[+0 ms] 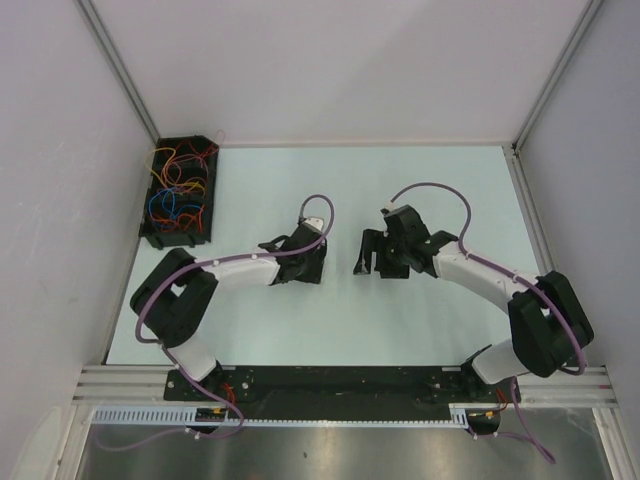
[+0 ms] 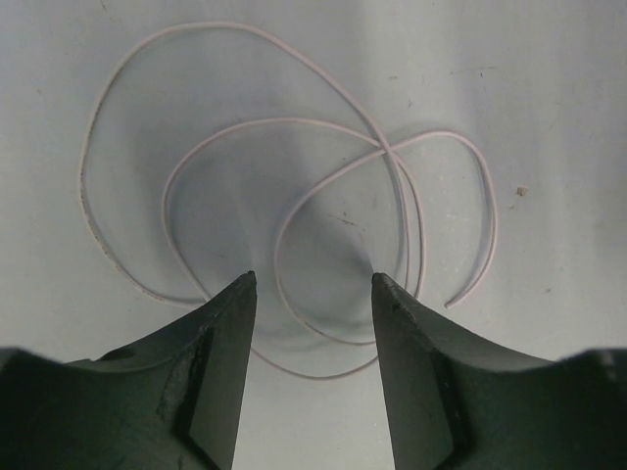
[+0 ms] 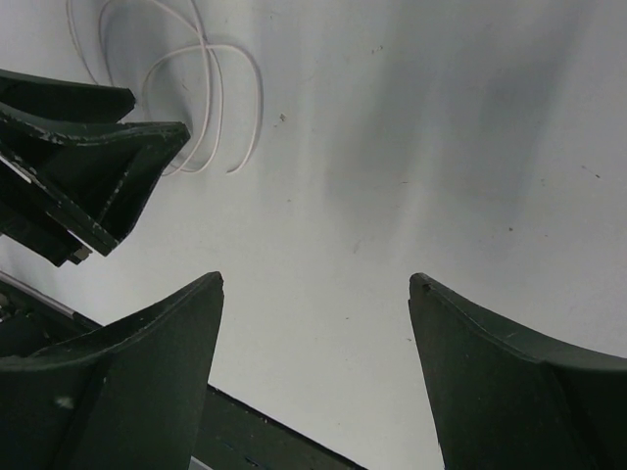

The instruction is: Untangle the cables

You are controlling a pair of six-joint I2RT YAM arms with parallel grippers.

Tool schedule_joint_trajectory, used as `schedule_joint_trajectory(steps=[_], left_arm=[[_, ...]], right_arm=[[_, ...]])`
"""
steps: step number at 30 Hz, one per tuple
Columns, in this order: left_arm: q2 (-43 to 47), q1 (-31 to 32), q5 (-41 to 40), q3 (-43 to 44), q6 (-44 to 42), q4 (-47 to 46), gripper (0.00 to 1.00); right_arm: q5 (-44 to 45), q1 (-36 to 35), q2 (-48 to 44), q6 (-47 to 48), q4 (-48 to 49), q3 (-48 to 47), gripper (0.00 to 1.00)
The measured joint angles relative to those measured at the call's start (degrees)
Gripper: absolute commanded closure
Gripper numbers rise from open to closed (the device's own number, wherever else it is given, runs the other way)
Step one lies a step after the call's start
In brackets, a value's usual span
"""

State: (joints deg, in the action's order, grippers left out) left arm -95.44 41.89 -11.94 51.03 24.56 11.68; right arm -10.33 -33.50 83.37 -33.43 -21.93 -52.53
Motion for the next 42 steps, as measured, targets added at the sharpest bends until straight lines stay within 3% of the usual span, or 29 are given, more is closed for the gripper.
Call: schedule_joint_trajectory(steps=[2, 9, 11, 19, 25, 34, 42], left_arm=[[-0.6, 0.0, -0.3, 0.5, 0.0, 0.0, 0.51], [-1.9, 0.0, -1.5, 1.3, 1.0, -0.6, 0.93], [-2.0, 0.0, -1.9, 1.3, 1.4, -0.8, 1.0], [-1.9, 0.0, -2.1, 1.3, 2.0, -0.7, 1.0], [2.2, 0.0, -3.0, 2.8, 1.9, 5.6, 1.0], [12.8, 0.0, -6.0, 13.7, -0.1, 14.0, 1.0], [14.9, -0.1, -10.8, 24.0, -3.4, 21.2, 1.0]], right_arm=[[0.0, -0.4, 0.7, 0.0, 0.0, 0.0, 0.19], [0.0, -1.2, 1.5, 0.0, 0.5, 0.0, 0.19], [0.0, -1.2, 1.6, 0.0, 0.5, 0.0, 0.19], [0.0, -1.2, 2.0, 0.4, 0.8, 0.0, 0.2], [0.0, -0.8, 2.0, 0.9, 0.8, 0.0, 0.19], [0.0, 0.0, 1.8, 1.6, 0.7, 0.0, 0.19], [-0.2, 0.2, 1.6, 2.0, 1.0, 0.2, 0.19]])
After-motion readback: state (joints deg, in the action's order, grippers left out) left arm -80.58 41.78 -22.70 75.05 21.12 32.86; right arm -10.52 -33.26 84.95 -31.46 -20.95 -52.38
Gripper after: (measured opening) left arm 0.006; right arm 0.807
